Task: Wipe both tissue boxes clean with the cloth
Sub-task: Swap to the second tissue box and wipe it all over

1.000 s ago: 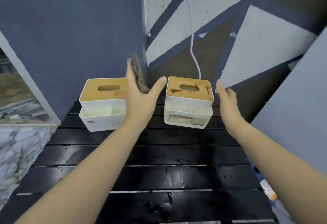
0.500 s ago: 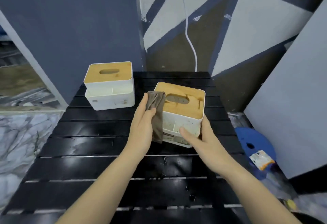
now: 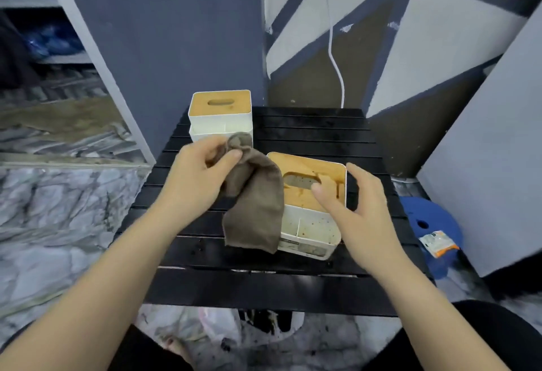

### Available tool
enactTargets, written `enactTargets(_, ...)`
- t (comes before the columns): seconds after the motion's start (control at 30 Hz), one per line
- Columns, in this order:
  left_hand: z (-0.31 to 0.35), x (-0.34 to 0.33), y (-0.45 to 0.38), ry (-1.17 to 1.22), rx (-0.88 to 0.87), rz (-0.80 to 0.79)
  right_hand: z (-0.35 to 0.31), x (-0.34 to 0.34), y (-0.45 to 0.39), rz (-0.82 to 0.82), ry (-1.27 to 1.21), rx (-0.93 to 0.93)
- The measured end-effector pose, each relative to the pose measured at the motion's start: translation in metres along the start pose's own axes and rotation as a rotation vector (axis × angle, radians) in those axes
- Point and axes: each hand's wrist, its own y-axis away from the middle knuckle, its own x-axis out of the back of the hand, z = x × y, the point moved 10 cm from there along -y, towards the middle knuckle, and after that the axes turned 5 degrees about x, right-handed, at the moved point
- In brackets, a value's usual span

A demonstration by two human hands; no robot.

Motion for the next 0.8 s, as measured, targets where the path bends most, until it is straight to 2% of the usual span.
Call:
enactTargets(0.1,0.054,-0.002,-0.015,-0.096,-0.061,-0.205,-0.038,-0.023,-0.02,-0.17,-0.012,0.067)
enactTargets(0.2,0.092,-0.011,-0.024,-0.235,-0.078,-0.371,-0.068,-0.039,-0.035,-0.183,-0.034,0.178)
enactTargets(0.27,0.104,-0.013,-0.031,-0.267,-0.042,-0.432,-0.075,-0.042,-0.043,-0.19,-0.202,0.176)
enactTargets(0.33,0.106,-0.014,-0.039,-0.253,0.035,-0.483,-0.067,-0.043,-0.047,-0.195,-0.436,0.064)
enactTargets(0.4,0.098,-0.013,-0.049,-0.197,0.154,-0.491,-0.058,-0.031,-0.05,-0.072,-0.417,0.019)
enactTargets(0.47,0.085,-0.016,-0.057,-0.146,0.275,-0.461,-0.06,-0.013,-0.047,0.113,-0.25,0.093)
enactTargets(0.5,0.079,-0.021,-0.058,-0.091,0.33,-0.464,-0.064,-0.011,-0.044,0.128,-0.248,0.135)
enactTargets(0.6,0.068,-0.044,-0.055,0.219,0.477,-0.533,-0.064,-0.033,-0.041,-0.049,-0.32,0.111)
enactTargets(0.7,0.07,-0.052,-0.051,0.495,0.499,-0.548,-0.042,-0.035,-0.052,-0.049,-0.507,-0.004)
enactTargets(0.73,0.072,-0.049,-0.053,0.497,0.457,-0.525,-0.035,-0.033,-0.055,-0.048,-0.594,-0.047)
enactTargets(0.8,0.072,-0.034,-0.059,0.332,0.313,-0.388,-0.026,-0.029,-0.059,-0.064,-0.698,-0.104)
